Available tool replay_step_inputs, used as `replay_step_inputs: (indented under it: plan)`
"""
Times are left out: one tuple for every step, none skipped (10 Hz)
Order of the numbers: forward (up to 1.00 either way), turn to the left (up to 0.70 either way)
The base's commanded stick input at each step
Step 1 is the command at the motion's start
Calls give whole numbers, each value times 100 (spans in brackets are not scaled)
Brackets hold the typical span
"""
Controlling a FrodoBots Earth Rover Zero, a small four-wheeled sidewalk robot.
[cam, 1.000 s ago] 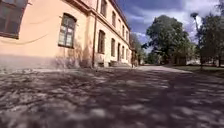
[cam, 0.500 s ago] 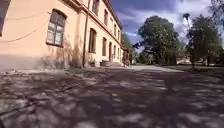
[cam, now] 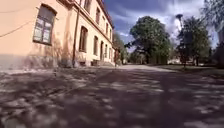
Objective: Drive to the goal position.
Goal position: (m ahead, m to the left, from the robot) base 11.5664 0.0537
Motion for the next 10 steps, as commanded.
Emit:
replay_step_inputs:
  plan:
    - [70,-3]
    - [70,0]
    - [70,-4]
    - [70,-17]
    - [70,-29]
    - [70,-29]
    - [70,-29]
    - [70,-29]
    - [70,-29]
    - [70,-29]
